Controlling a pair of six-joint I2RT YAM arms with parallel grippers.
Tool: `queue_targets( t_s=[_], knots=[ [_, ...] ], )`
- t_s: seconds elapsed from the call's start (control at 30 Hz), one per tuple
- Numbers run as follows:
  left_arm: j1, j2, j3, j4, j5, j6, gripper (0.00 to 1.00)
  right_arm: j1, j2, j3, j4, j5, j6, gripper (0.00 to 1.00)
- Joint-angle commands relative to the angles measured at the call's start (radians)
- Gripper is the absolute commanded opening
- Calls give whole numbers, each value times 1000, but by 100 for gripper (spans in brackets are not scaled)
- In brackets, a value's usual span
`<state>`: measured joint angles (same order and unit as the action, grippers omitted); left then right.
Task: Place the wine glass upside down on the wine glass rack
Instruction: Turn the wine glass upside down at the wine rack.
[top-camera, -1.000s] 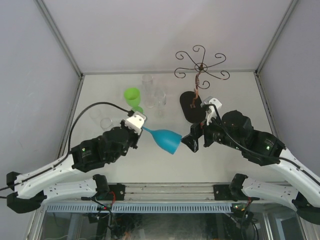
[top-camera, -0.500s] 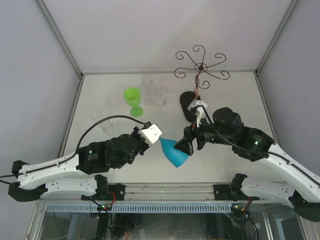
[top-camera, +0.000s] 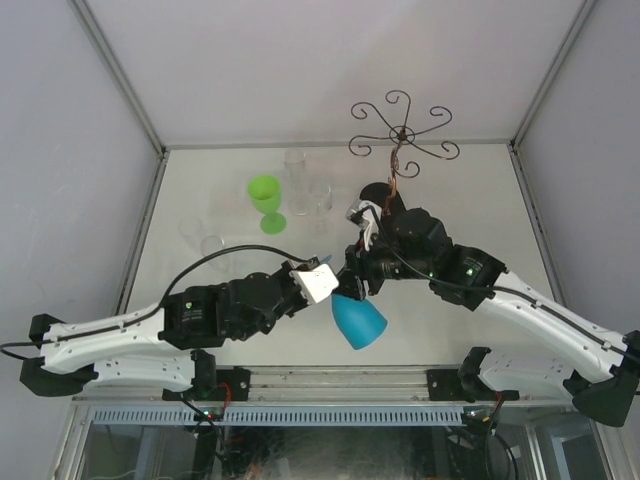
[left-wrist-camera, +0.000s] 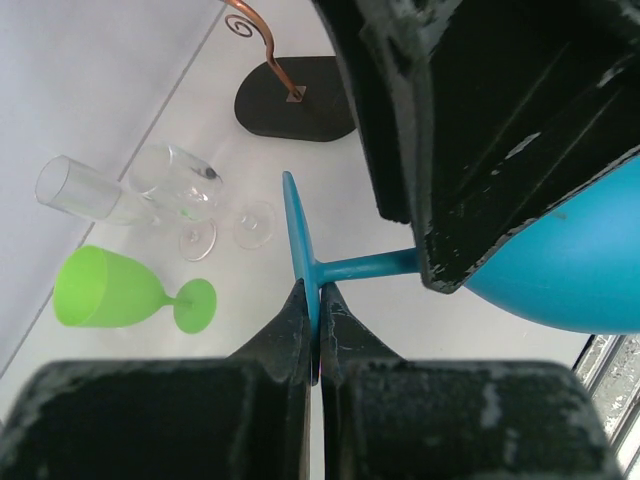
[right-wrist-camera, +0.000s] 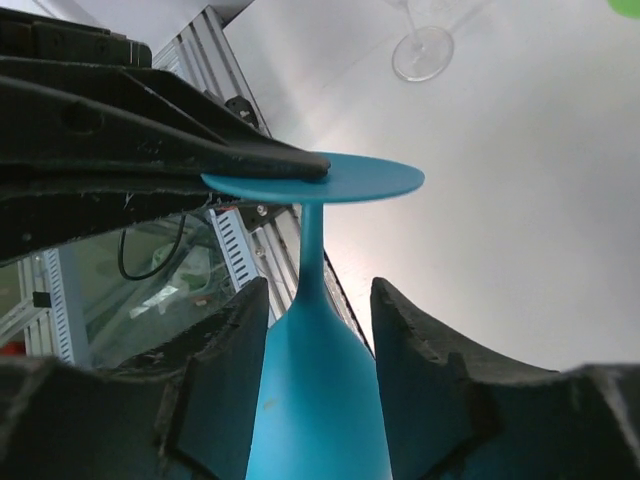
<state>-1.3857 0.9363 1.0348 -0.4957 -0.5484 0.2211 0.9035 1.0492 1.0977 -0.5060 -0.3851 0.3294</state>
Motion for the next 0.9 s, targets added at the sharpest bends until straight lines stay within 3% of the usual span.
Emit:
queue_targets(
  t_s=[0.0, 0.23, 0.87],
  knots=[
    [-13, -5, 80, 44, -5, 32, 0, -3, 20, 2, 95, -36, 17, 43],
    [-22, -6, 80, 43, -30, 38, 0, -2, 37, -3, 103, -21, 25, 34],
    [-35, -18, 74, 33, -108, 42, 0, 57, 9, -110, 243, 49, 60, 32]
  ],
)
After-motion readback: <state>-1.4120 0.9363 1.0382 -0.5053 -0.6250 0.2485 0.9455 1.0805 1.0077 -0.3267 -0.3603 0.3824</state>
